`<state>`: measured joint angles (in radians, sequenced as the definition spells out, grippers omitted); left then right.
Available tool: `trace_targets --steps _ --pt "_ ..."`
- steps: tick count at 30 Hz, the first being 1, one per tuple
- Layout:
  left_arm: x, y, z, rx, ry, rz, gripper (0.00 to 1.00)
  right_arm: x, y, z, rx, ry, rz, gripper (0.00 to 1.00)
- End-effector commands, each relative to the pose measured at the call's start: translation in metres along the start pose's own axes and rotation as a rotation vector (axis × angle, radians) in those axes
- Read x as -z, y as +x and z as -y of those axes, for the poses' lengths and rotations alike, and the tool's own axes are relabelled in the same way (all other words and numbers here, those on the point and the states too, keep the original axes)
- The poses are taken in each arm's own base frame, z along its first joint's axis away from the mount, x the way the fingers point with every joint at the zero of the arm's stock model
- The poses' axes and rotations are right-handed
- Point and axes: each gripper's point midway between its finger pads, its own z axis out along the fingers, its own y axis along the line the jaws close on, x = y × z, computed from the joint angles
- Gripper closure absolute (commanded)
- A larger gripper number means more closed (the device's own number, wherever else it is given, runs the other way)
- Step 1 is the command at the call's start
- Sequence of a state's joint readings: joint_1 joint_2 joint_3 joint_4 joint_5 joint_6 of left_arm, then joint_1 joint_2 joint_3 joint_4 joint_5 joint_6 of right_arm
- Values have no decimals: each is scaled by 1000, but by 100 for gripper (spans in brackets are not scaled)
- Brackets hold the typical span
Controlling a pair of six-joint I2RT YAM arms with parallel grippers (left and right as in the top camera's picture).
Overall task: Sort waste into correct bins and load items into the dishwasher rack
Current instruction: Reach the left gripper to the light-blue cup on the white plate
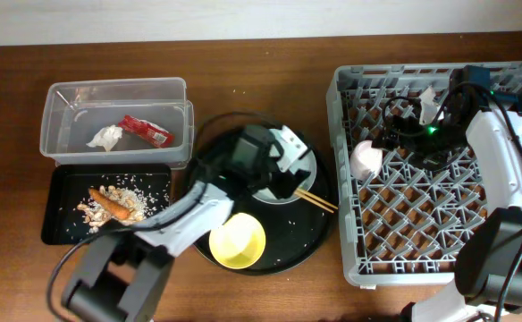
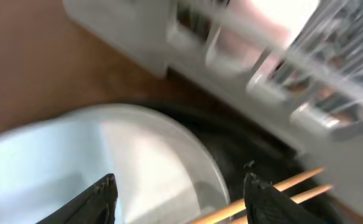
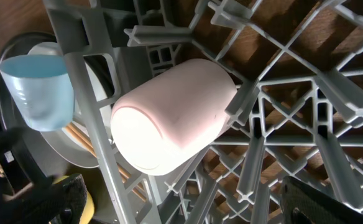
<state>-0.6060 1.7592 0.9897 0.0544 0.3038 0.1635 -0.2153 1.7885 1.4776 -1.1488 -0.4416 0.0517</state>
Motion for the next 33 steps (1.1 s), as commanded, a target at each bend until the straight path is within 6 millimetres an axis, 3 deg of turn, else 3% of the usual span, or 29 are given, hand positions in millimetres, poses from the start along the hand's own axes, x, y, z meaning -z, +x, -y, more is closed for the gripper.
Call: trace_targets --steps 1,3,6,7,9,12,13,15,18,20,26,29,31,33 --pt "-13 33 -44 -7 -272 -121 34 3 3 1 14 9 3 2" --pt "-6 48 -67 -10 -416 -185 34 3 3 1 14 9 4 2" --pt "-3 53 -71 -10 -441 -209 34 3 3 1 14 9 2 2" --pt "-1 45 -65 8 -411 -186 34 3 3 1 14 9 3 2" --pt "18 4 -43 19 -305 -63 34 3 3 1 14 9 3 2" --pt "51 -40 -40 0 -325 70 34 3 3 1 14 9 3 2" --pt "55 -51 -45 -1 -338 114 34 3 3 1 14 9 3 2" --pt "43 -46 -58 29 -354 123 34 3 3 1 14 9 3 2" --pt "7 -23 -66 60 -349 96 31 3 3 1 14 9 2 2" --pt "-2 -11 -67 64 -346 64 31 3 3 1 13 9 2 2" --pt "6 17 -80 79 -447 -58 33 3 4 1 13 9 0 2" --pt "17 10 -66 30 -510 -76 33 3 4 1 12 9 -1 2" --pt "15 0 -43 -84 -530 -78 33 3 4 1 12 9 -1 2" --pt "22 4 -37 -133 -636 -118 41 3 5 1 11 9 -4 2"
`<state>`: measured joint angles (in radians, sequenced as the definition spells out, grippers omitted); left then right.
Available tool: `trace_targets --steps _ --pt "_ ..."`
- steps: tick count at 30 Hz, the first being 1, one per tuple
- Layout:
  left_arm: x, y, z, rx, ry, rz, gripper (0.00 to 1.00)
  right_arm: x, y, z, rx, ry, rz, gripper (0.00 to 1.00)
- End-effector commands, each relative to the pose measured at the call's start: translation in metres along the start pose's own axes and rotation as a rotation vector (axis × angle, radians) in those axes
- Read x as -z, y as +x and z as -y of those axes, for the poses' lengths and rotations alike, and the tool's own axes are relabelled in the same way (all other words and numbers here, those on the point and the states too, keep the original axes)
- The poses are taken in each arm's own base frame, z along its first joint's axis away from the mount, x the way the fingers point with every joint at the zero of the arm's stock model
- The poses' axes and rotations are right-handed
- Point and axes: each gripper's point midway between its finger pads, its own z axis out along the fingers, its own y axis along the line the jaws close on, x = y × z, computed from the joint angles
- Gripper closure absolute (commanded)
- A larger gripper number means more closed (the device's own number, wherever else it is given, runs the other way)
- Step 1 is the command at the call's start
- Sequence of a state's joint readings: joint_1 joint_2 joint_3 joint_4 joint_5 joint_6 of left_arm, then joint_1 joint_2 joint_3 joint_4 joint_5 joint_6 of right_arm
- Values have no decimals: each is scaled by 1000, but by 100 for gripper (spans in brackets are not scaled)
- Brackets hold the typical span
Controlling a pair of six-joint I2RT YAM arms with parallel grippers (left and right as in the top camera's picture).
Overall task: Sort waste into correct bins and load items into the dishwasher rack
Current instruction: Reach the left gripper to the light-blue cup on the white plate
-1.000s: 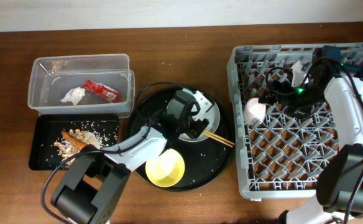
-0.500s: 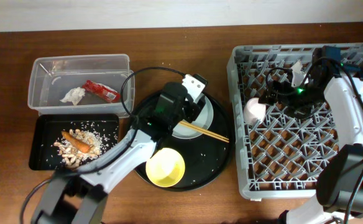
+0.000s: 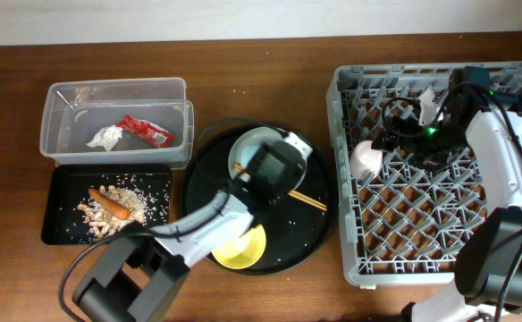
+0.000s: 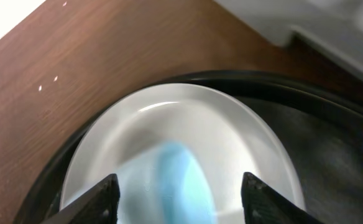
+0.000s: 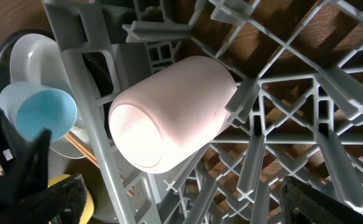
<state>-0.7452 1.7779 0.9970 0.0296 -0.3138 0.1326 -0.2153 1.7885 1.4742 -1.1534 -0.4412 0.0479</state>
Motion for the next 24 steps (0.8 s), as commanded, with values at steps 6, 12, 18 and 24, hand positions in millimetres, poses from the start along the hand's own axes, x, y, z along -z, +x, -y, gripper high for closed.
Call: trace_targets --steps 6,12,18,24 --pt "21 0 -11 79 -219 -12 47 3 4 0 8 9 -1 2" --pt "-10 32 -24 83 -251 -99 60 3 3 0 9 9 0 2" --pt "-17 39 -24 82 -255 -111 67 3 3 1 9 9 0 2" --pt "47 -6 -22 177 14 -116 53 3 3 1 13 9 0 2"
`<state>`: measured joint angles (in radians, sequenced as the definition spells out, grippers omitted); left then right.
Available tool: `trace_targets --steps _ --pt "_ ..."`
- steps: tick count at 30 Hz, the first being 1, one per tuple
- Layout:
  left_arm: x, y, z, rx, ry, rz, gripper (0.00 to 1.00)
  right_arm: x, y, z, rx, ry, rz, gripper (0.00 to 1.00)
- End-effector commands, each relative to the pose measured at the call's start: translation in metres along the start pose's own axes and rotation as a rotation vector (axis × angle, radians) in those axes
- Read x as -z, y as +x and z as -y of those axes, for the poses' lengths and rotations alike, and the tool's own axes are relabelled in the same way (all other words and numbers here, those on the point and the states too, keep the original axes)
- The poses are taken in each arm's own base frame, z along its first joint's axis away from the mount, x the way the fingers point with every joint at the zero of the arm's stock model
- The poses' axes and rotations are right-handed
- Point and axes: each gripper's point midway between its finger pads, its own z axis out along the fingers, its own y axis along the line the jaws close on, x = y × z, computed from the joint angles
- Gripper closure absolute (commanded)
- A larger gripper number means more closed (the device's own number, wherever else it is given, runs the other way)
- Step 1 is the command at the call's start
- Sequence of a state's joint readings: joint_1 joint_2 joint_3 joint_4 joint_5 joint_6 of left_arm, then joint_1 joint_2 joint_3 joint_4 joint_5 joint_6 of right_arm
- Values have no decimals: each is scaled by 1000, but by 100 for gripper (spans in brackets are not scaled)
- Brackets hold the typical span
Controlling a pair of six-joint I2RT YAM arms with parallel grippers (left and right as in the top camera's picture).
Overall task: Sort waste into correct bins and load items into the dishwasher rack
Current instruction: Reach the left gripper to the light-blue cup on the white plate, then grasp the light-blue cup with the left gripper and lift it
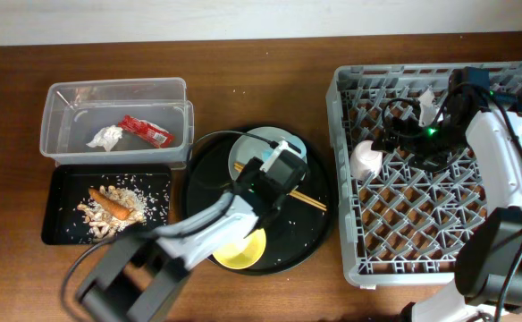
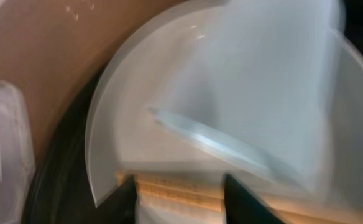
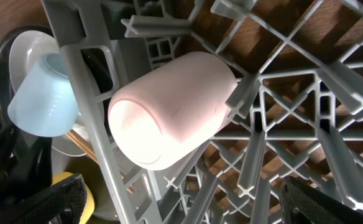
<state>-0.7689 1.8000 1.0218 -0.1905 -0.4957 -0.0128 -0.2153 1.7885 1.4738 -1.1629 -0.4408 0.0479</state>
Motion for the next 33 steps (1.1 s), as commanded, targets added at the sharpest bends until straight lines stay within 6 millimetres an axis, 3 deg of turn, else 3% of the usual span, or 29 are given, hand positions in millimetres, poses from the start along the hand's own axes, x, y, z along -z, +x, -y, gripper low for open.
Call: trace_targets --steps 1,4,5,7,9,12,15,19,22,28,33 --pt "66 -46 -24 176 271 43 52 3 1 0 17 8 8 2" --pt "92 -39 -22 339 693 -29 7 3 1 0 16 8 8 2" --pt "92 -34 -27 393 753 -52 1 3 1 0 16 8 8 2" --pt "86 -25 -30 543 793 -101 4 3 1 0 16 8 8 2" --pt "76 -19 -20 659 832 -122 41 3 2 0 16 8 8 2" --pt "55 -13 0 783 920 -116 42 3 2 0 16 8 7 2" --pt "16 -13 3 860 880 -87 42 3 2 0 15 8 5 2" --pt "3 -18 -17 883 816 -23 42 3 2 0 15 8 5 2" --pt "-8 -19 -51 877 768 53 42 3 2 0 15 8 6 2" --pt "-13 -34 -41 745 717 154 42 3 2 0 17 8 8 2" --pt "-39 -34 -30 702 718 207 43 3 2 0 16 8 5 2"
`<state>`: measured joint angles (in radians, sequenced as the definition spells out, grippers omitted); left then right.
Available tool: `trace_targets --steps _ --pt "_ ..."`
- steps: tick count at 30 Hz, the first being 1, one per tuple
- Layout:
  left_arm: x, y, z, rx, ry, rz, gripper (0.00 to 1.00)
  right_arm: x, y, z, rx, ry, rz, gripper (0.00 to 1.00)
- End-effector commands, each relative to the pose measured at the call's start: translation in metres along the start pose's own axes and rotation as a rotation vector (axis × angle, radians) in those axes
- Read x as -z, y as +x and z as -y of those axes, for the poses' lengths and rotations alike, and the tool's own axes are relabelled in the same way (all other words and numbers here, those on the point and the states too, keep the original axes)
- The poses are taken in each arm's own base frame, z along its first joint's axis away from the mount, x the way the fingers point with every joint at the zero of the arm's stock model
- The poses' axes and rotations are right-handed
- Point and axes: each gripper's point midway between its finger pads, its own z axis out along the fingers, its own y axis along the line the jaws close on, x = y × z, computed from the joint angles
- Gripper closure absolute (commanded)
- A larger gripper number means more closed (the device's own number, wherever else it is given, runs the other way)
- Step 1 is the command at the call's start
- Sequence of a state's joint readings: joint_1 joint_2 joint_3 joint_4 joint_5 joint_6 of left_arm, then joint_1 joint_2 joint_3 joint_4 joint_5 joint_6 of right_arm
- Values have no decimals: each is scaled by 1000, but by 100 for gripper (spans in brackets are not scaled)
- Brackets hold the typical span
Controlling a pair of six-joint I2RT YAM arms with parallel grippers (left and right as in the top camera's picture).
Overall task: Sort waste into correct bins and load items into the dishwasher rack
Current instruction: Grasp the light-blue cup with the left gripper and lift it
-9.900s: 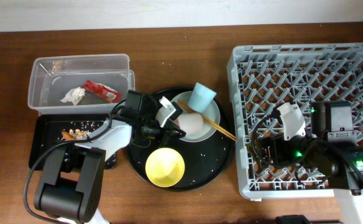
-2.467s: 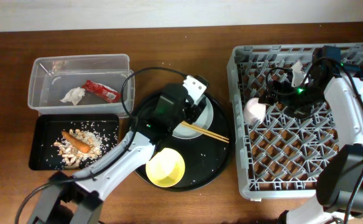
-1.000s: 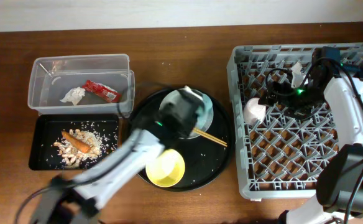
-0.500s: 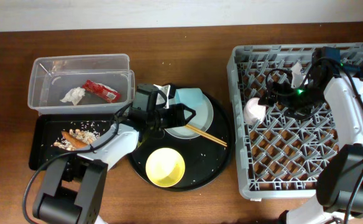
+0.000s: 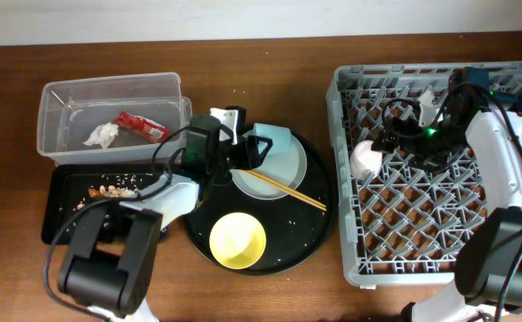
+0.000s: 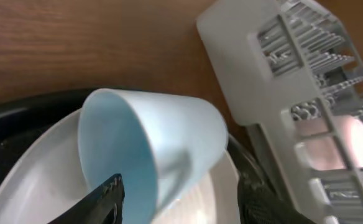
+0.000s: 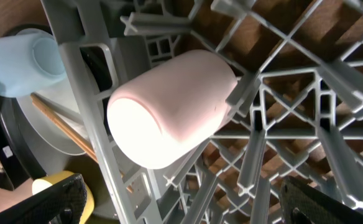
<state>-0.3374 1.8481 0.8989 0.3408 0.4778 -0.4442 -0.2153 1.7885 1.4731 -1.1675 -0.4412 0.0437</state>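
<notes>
A light blue cup (image 5: 274,143) lies on its side on the white plate (image 5: 290,170) in the round black tray (image 5: 307,234). My left gripper (image 5: 254,148) is open at the cup's mouth. In the left wrist view the cup (image 6: 163,140) fills the space between the spread fingers, one finger in front of its opening. Chopsticks (image 5: 288,190) rest across the plate. A yellow bowl (image 5: 237,240) sits at the tray's front. My right gripper (image 7: 188,205) is open over the grey dishwasher rack (image 5: 422,234), close to a pink cup (image 7: 169,112) lying on its side in it.
A clear plastic bin (image 5: 64,97) at the far left holds a red wrapper (image 5: 143,127) and crumpled tissue (image 5: 100,134). In front of it, a black rectangular tray (image 5: 64,224) holds food scraps, partly covered by my left arm. Bare wood lies between the round tray and the rack.
My left gripper moved from over the plate's right side to the tray's left edge, now pointing right, and its fingers stand wider. The blue cup now lies on its side. The right arm is unchanged.
The blue cup first stood mouth up by the plate with my left gripper open over it. It then showed tilted, then nearly upside down with the fingers closer together. Now it lies on the plate's far side. The right gripper stayed open by the pink cup.
</notes>
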Motion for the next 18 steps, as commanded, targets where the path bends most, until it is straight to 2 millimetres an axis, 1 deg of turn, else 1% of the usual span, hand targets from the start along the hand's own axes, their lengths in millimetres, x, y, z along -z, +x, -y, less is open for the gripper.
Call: trace_targets --steps 1,2,3,7,10,11,13,14,15,16,17,18 --pt "-11 7 -10 -27 -4 -2 43 3 1 0 14 8 11 2" --pt "-11 7 -10 -27 -4 -2 51 3 1 0 15 8 10 2" --pt "-11 7 -9 -28 -3 -3 52 3 1 0 14 8 11 2" --pt "-14 -2 6 -70 35 41 53 3 1 0 14 8 10 2" --pt "-16 3 8 -71 37 25 53 3 1 0 15 8 10 2" --pt "-16 4 9 -72 39 23 55 3 1 0 14 8 10 2" --pt "-16 6 8 -69 35 16 71 3 1 0 15 8 10 2" --pt "-16 8 5 -61 17 6 88 3 1 0 14 8 10 2" --pt "-16 11 -3 -50 -20 0 100 3 1 0 14 8 10 2" --pt "-16 13 -6 -49 -36 -5 100 3 1 0 14 8 9 2" --pt "-16 12 -4 -55 -27 -2 100 3 2 0 13 8 8 2" --pt "-16 7 6 -70 31 10 100 3 1 0 13 8 9 2"
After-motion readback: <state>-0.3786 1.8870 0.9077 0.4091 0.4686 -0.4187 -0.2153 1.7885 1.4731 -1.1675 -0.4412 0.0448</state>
